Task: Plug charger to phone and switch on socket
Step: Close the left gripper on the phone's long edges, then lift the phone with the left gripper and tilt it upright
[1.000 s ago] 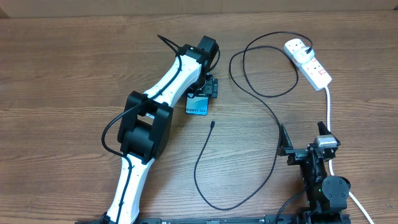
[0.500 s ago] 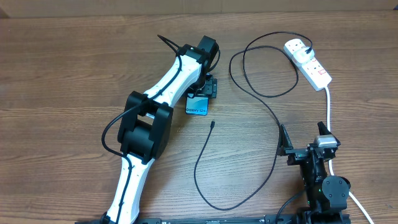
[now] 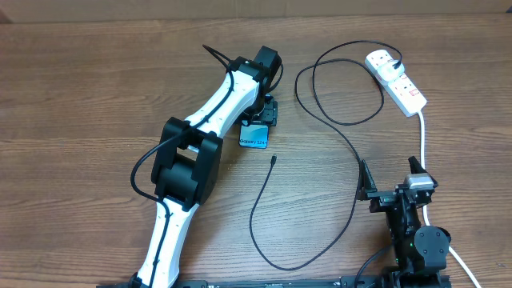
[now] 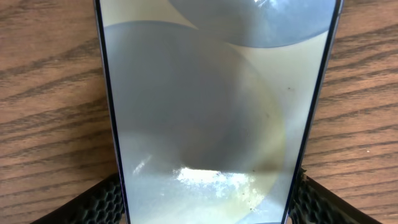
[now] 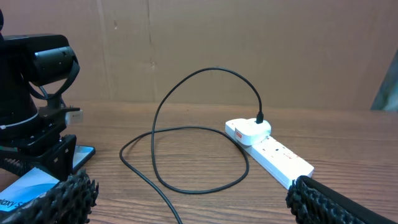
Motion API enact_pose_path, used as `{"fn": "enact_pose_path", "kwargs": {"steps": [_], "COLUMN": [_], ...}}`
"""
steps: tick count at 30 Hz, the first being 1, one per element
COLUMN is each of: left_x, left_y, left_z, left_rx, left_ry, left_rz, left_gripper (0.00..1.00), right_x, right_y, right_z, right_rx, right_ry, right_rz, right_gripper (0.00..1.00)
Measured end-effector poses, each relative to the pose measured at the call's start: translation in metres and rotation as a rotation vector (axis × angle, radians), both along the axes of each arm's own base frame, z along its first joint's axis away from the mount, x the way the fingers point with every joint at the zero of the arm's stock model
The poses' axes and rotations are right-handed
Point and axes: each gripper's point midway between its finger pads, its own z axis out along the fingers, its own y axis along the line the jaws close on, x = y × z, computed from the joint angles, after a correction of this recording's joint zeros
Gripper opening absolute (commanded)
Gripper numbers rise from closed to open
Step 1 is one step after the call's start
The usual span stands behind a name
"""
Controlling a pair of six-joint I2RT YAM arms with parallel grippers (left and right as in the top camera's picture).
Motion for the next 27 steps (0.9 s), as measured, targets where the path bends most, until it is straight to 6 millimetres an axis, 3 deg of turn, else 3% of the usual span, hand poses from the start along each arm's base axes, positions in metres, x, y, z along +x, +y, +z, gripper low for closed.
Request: {"fn": "enact_pose_path", "kwargs": {"steps": [19,27], "left_x": [-0.018,-0.028], "left_y": [0.006,-0.012], "left_z": [0.008,0.025], "left_rx": [0.049,-0.062], "left_ry": [0.128,0.197], "left_rz": [0.001,0.003], "left_gripper": [0.71,0.71], "right_x": [0.000,0.000], "right_y": [0.000,0.000], "right_z": [0.000,0.000], "right_rx": [0.000,0.000], "right_ry": [0.000,0.000], "right_rz": [0.000,0.000], "right_gripper": [1.00,1.00]}}
